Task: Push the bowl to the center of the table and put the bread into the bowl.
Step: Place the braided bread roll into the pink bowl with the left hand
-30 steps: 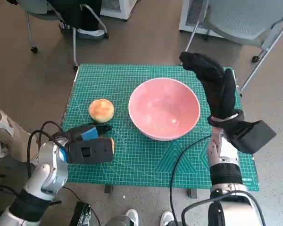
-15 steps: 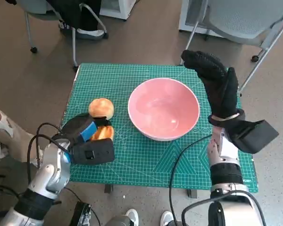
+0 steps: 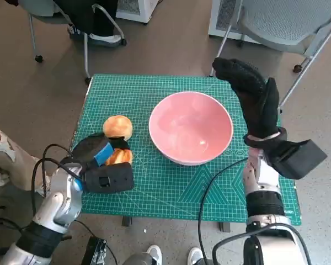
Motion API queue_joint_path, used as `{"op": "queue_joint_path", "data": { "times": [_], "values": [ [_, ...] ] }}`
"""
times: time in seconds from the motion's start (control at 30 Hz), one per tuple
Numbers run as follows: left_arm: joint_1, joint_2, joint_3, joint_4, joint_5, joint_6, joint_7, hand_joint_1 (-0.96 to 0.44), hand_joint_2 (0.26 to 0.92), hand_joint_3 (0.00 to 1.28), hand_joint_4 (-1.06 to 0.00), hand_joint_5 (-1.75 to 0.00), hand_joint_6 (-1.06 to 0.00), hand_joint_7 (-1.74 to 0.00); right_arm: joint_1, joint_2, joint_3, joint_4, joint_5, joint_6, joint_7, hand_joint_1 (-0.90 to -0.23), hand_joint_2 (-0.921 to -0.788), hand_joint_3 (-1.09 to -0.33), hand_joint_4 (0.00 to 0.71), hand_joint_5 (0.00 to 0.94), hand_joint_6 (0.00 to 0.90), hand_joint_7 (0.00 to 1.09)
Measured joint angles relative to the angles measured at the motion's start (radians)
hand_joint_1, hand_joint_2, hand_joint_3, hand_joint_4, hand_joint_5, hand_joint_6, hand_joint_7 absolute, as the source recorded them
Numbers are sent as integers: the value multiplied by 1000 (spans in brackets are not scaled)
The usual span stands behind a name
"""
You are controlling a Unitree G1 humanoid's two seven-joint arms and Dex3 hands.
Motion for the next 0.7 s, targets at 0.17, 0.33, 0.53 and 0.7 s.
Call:
{"op": "queue_joint_path", "data": {
  "times": [0.17,0.33,0.53,0.7],
  "values": [
    [6,0,3,-11,0,1,-6,2,839,206,-694,-1298,-672,-1008,0,0,0,0,0,0,0,-649,-921,-834,185,5,54,420],
    [16,1,8,-24,0,1,-9,1,842,199,-694,-1295,-672,-1008,0,0,0,0,0,0,0,-649,-921,-834,185,4,51,426],
    [38,7,19,-58,-1,0,-23,2,848,181,-701,-1282,-681,-1002,0,1,1,1,0,0,0,-649,-921,-833,186,4,49,432],
    [60,17,29,-105,-4,0,-42,2,852,166,-707,-1265,-688,-1005,0,1,1,7,0,0,1,-650,-921,-831,187,4,47,437]
  ]
}}
